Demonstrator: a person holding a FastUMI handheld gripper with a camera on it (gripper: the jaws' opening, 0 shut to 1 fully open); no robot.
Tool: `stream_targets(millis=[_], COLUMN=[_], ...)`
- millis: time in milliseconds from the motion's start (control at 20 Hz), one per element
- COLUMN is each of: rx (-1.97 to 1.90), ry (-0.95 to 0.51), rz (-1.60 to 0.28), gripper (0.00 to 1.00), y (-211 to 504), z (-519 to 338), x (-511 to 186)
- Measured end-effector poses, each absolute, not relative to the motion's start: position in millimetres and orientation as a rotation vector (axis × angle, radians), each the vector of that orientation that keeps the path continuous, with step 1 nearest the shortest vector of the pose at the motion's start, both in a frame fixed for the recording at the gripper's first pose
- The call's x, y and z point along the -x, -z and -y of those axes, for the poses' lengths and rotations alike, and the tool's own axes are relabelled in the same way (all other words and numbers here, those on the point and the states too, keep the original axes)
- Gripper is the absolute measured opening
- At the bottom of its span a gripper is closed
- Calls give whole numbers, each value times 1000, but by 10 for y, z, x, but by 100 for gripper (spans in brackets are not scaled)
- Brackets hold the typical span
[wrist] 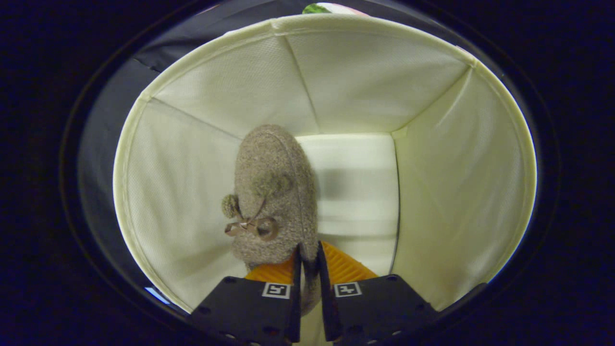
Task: Open the storage box then place both shoes into the box .Put the left shoe in first, then the right shoe, with the right side of both shoes facing outward in a uniform manner.
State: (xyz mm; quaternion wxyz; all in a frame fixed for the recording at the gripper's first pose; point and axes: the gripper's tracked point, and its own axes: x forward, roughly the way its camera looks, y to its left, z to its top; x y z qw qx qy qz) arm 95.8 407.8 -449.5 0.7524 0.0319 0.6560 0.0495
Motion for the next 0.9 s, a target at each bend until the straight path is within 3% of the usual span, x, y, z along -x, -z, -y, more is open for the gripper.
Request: stream_targets(millis=[50, 300, 400, 600, 900], rx=[-78, -91, -140, -215, -303], ry=[-117, -136, -175, -279, -326], rz=[-1433, -1444, -1459, -1430, -1425], gripper=[27, 87, 93, 95, 95], y=[4447, 4088, 3844, 3300, 2945], z=[-4094, -3986, -3943, -3672, -2608], x=[-949, -795, -685, -567, -534])
